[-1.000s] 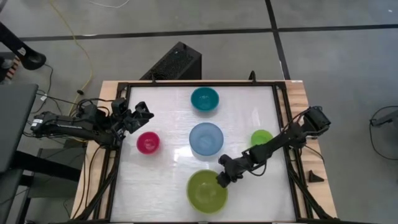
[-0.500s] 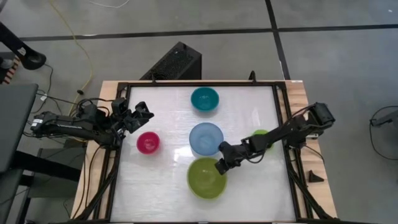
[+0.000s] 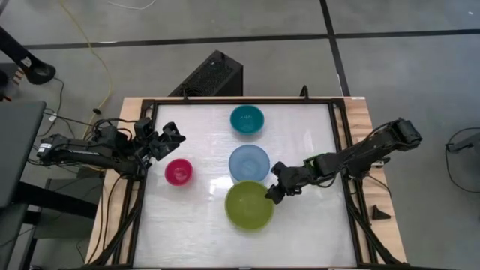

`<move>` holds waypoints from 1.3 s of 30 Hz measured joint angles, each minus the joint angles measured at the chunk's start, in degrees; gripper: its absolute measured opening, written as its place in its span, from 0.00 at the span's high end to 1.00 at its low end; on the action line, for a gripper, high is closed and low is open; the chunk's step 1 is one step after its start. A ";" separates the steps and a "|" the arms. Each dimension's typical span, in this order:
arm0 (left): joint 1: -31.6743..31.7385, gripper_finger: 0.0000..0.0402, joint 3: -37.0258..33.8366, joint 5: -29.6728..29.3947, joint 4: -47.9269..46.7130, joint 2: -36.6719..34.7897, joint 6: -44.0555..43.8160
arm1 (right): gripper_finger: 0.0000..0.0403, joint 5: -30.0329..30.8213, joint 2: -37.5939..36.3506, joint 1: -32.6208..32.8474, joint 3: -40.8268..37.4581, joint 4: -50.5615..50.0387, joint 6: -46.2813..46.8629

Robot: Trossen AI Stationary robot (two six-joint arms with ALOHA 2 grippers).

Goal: Nest bowls inside each other
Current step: Prepare the light green bowl, then stack the blue bowl on the light green bowl

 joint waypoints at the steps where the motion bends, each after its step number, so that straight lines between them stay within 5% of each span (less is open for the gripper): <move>1: 0.00 0.65 0.00 -0.34 0.00 0.00 0.26 | 0.50 -0.02 0.00 0.00 0.00 -0.08 -0.01; 9: 0.00 0.65 0.01 -0.89 0.02 -0.02 0.27 | 0.46 1.22 -1.24 -0.20 0.00 3.28 -0.11; 21: 0.00 0.65 0.02 -1.04 0.02 0.13 0.54 | 0.46 5.39 -4.23 -11.19 0.00 -12.89 3.95; 34: -0.02 0.65 0.02 -1.27 0.22 0.13 0.54 | 0.47 -8.40 8.75 -25.35 0.00 -6.78 0.71; 39: -0.02 0.65 0.02 -1.27 0.33 0.14 0.33 | 0.63 -11.70 13.80 -25.25 0.00 -1.39 -2.10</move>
